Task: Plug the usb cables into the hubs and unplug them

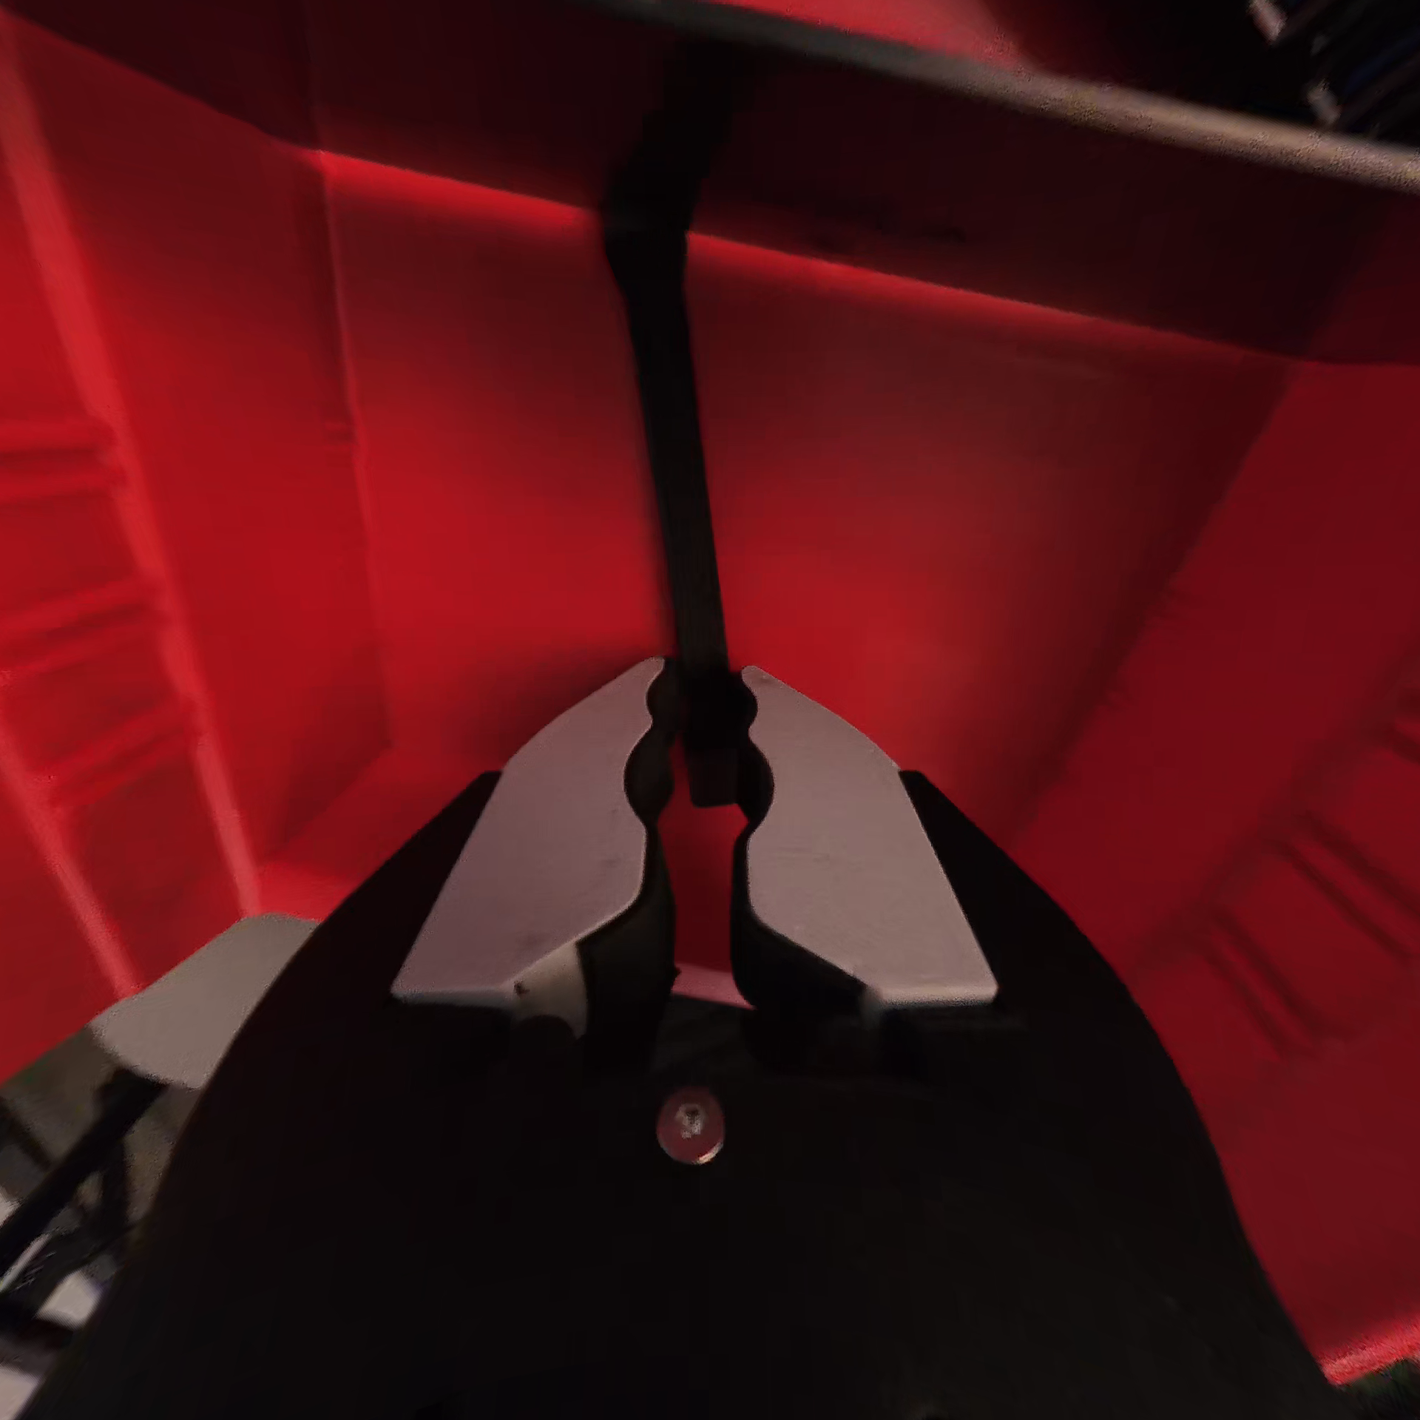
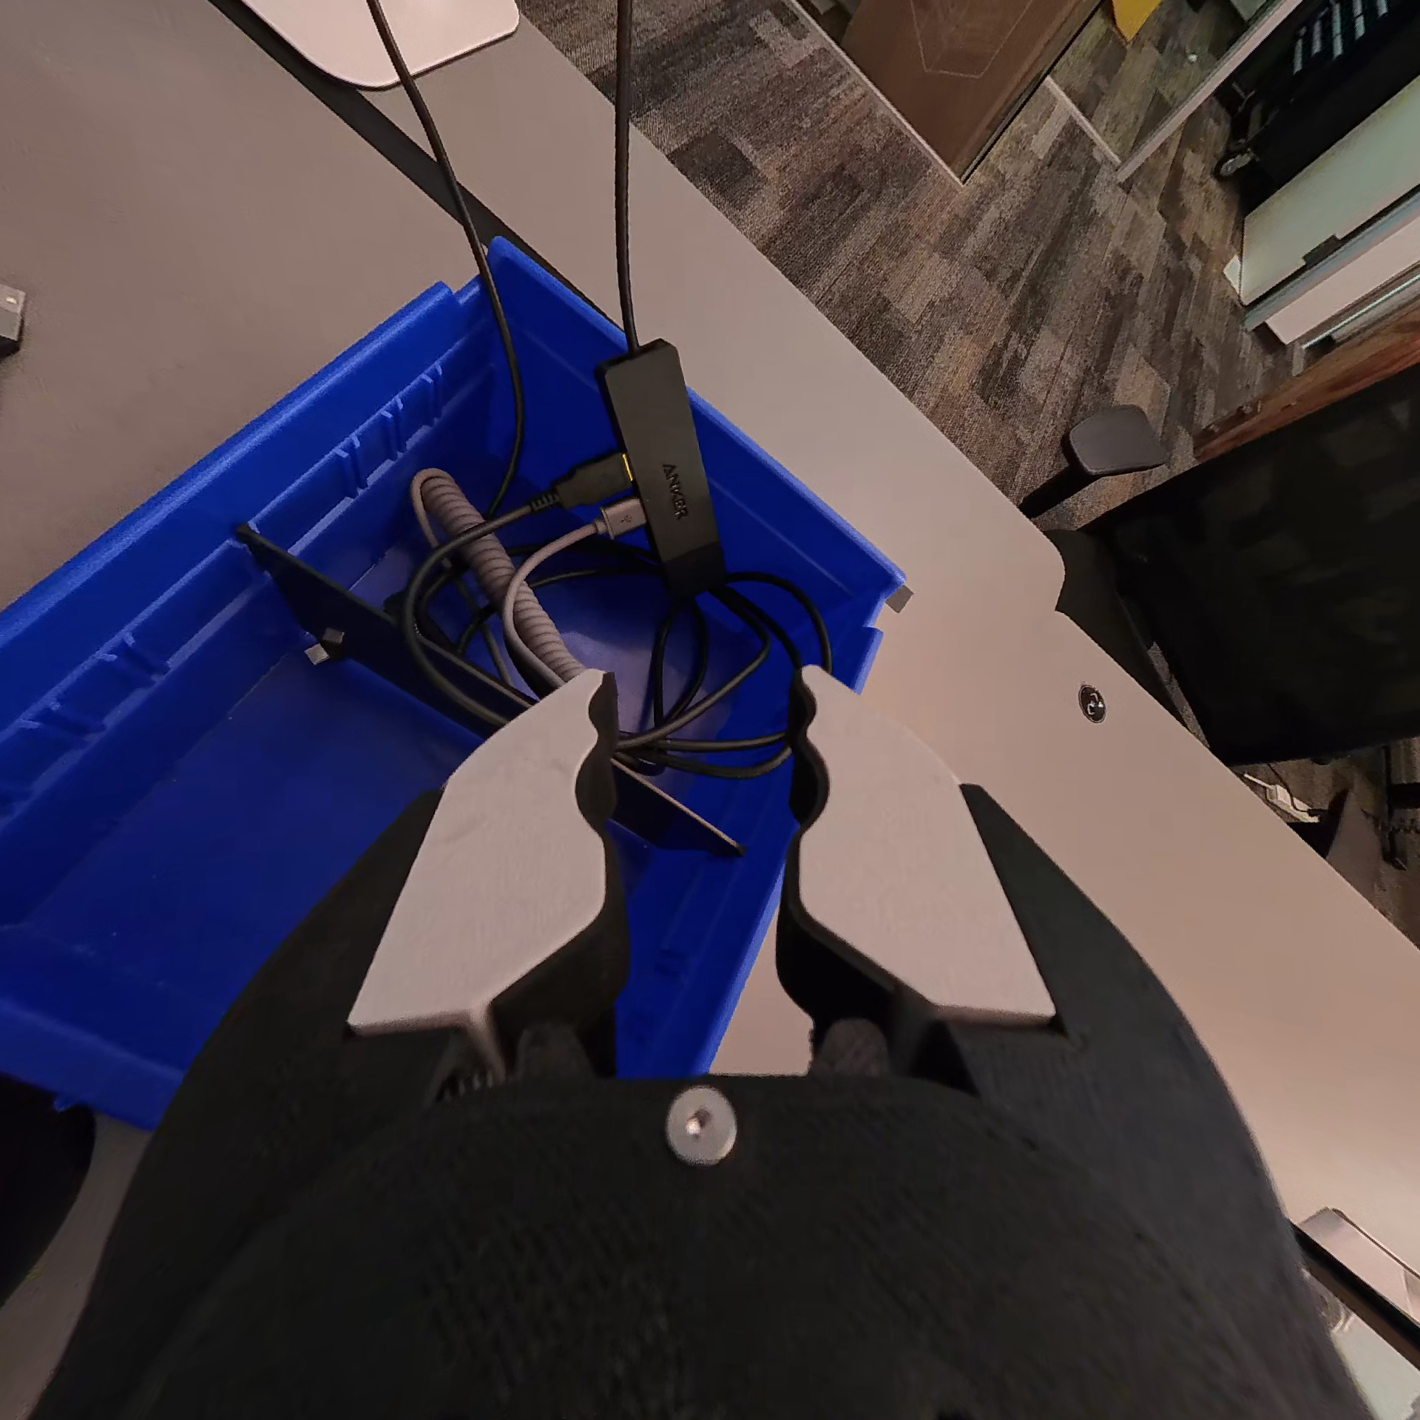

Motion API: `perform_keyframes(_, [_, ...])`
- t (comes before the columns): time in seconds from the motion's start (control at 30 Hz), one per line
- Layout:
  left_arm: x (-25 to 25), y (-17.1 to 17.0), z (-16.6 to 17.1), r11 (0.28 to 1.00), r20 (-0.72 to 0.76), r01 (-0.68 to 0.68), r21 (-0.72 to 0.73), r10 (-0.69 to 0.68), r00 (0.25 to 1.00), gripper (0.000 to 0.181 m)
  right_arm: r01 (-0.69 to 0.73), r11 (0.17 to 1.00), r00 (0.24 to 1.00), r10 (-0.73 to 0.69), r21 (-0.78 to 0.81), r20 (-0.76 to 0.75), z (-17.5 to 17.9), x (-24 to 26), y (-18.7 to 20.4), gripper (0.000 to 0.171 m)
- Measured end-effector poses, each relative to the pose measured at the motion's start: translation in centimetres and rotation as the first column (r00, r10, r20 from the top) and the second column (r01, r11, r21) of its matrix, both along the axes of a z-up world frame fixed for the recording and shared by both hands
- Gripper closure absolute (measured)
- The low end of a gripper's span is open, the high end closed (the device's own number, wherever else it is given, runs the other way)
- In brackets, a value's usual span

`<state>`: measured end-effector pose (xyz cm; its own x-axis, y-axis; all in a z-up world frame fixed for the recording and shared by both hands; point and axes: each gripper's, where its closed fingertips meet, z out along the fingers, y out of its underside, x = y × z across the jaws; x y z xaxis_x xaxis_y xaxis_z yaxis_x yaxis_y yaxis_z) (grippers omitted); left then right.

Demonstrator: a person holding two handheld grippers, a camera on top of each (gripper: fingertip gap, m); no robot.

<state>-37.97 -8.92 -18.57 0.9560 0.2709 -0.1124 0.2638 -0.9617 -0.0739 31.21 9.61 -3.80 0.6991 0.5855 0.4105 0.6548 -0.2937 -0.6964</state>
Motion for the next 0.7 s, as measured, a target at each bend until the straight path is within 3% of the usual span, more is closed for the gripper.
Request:
perform_keyframes(0.2, [0.0, -0.6, 4.4, 0.995, -0.089, 0.086, -0.044, -0.090, 0.992, 0.171, 0.004, 1.000, 1.000, -0.004, 0.006, -0.005, 0.1, 0.2, 0.0, 0.127])
perform_keyframes(0.43, [0.9, -3.0, 12.0, 0.977, -0.263, 0.178, -0.120, -0.204, 0.943, 0.171, 0.010, 1.000, 1.000, -0.010, 0.014, -0.016, 0.3, 0.4, -0.1, 0.127])
perform_keyframes(0.57, [5.3, -2.1, 16.0, 0.947, -0.287, 0.321, 0.001, -0.307, 0.907, 0.171, 0.016, 1.000, 1.000, -0.016, 0.022, -0.008, 0.5, 0.5, -0.1, 0.127])
perform_keyframes(0.7, [13.6, 0.6, 17.5, 0.801, -0.246, 0.565, 0.197, -0.518, 0.819, 0.171, 0.047, 0.997, 0.999, -0.047, 0.064, 0.003, 1.5, 0.7, -0.3, 0.127])
